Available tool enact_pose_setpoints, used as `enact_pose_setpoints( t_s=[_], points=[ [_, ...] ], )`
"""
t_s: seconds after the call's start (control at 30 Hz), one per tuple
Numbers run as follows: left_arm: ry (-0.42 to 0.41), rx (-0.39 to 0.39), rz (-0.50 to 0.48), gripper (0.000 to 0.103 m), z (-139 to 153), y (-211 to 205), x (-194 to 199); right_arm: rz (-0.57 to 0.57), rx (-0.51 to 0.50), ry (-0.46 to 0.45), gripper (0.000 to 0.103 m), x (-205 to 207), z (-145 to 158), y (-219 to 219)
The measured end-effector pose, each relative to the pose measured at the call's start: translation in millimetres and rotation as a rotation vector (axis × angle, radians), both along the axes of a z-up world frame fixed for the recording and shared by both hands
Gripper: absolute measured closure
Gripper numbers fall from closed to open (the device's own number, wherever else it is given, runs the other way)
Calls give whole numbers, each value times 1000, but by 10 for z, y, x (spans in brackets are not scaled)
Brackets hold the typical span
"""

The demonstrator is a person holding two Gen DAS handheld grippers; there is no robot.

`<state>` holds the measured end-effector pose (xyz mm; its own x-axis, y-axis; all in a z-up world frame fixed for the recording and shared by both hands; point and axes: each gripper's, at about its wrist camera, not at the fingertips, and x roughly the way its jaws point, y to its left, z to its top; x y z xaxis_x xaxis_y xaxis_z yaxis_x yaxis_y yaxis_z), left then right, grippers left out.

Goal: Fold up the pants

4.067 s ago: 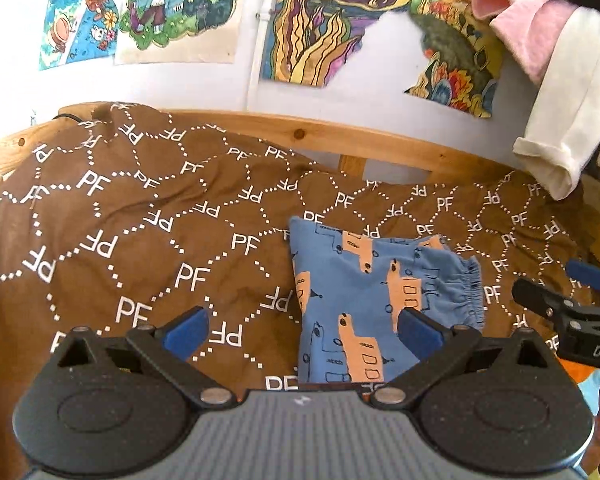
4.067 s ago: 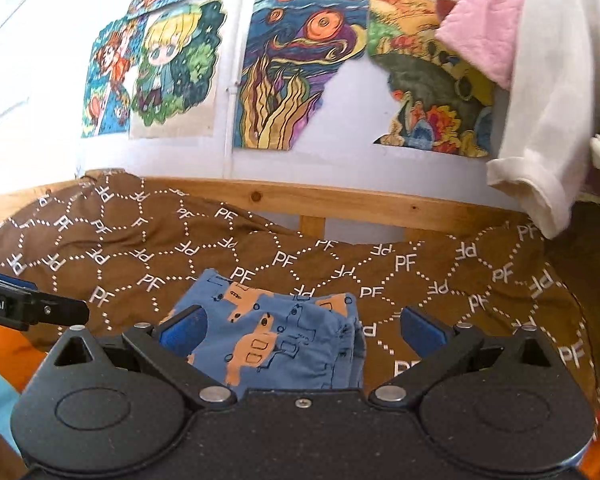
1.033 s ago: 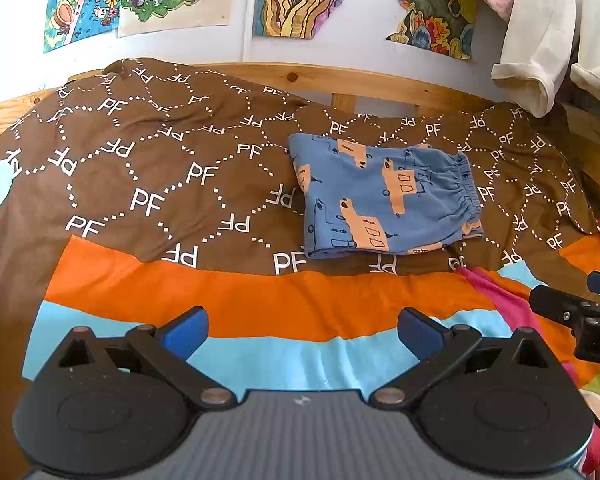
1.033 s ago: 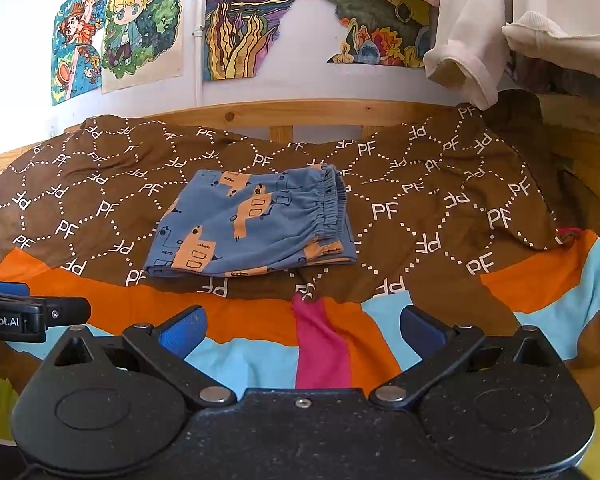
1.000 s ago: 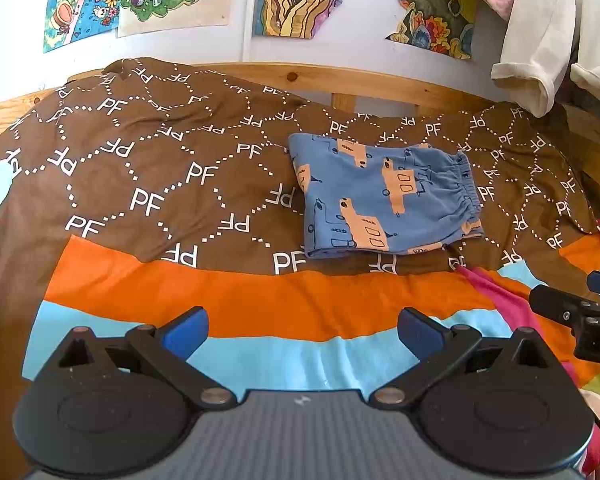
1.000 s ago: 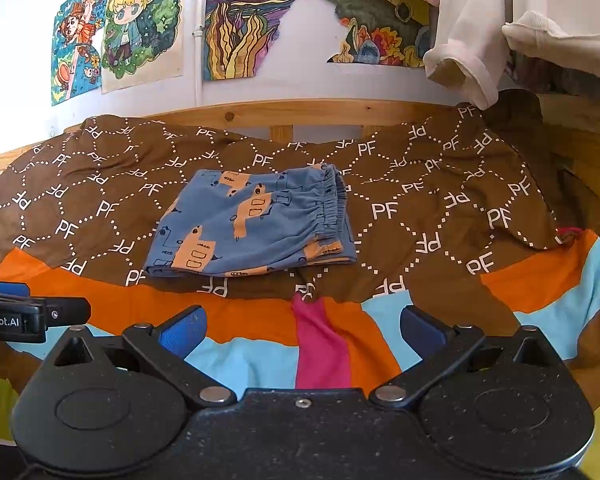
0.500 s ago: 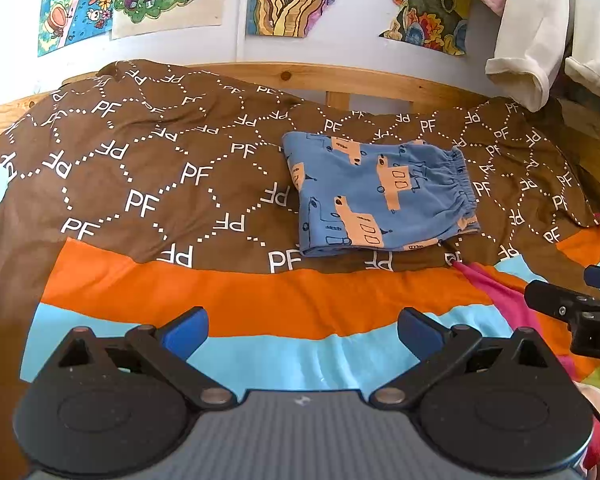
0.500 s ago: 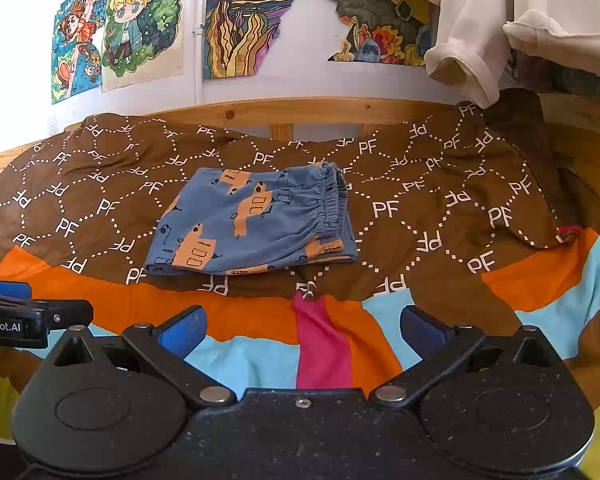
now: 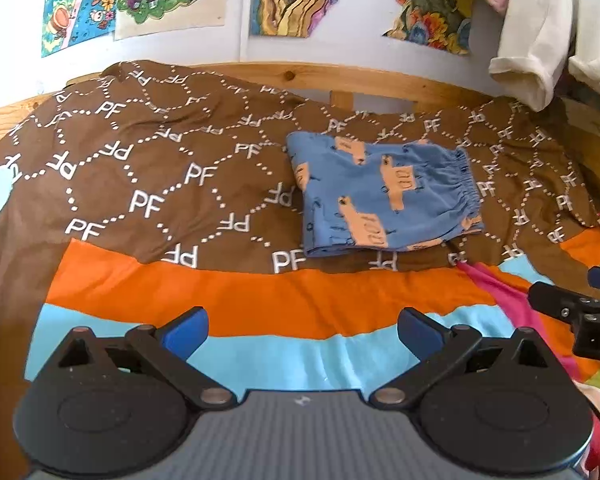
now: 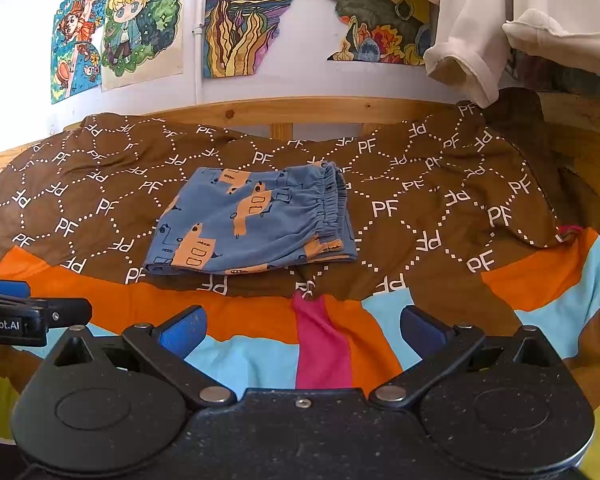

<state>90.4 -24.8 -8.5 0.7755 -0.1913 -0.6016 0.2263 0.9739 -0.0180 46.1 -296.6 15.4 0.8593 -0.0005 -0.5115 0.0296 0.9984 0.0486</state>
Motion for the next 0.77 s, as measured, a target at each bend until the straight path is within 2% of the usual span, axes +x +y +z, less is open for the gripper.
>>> enact_pose_setpoints(
  t_s=[0.1, 0.77],
  points=[
    [1, 20, 19, 0, 8, 0, 4, 0, -1, 0, 1, 0, 0, 1],
    [-8, 31, -16, 0, 24, -19, -32, 1, -1, 7, 1, -6, -40, 15]
  ],
)
